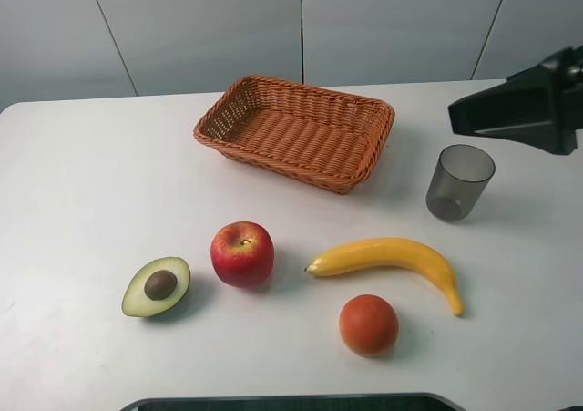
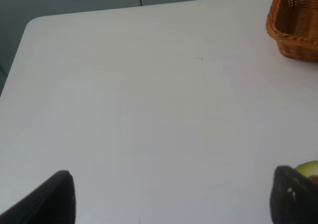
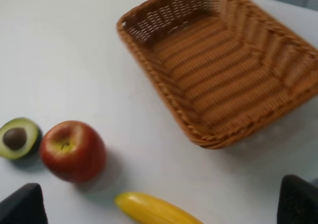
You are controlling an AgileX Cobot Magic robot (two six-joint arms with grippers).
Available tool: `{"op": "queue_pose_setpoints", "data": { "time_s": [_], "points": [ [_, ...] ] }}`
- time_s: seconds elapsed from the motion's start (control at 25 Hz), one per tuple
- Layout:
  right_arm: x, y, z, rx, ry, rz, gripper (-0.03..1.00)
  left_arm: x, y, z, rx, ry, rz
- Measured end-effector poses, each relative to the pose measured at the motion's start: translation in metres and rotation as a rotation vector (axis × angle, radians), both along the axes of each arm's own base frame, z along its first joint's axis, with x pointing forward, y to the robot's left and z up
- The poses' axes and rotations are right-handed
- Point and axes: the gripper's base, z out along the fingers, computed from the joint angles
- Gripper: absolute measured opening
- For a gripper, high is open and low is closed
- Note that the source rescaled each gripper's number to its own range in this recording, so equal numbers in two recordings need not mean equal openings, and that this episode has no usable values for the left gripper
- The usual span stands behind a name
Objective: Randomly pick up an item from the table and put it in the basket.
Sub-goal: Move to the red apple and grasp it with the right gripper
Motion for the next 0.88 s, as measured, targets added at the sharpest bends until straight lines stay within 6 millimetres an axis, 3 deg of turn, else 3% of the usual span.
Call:
{"op": "queue_pose_setpoints", "data": {
  "time_s": [0.24, 0.44, 0.88],
  "points": [
    [0.026, 0.048, -0.011, -0.122, -0.009, 0.203, 1.00, 0.000, 0.000, 0.000, 0.000, 0.000, 0.000],
    [0.029, 0.098, -0.024, -0.248, -0.042, 0.390, 1.00, 0.000, 0.000, 0.000, 0.000, 0.000, 0.000],
    [0.052, 0.177, -0.058, -0.493, 0.048, 0.562, 1.00, 0.000, 0.000, 0.000, -0.003, -0.001, 0.002]
  ]
}}
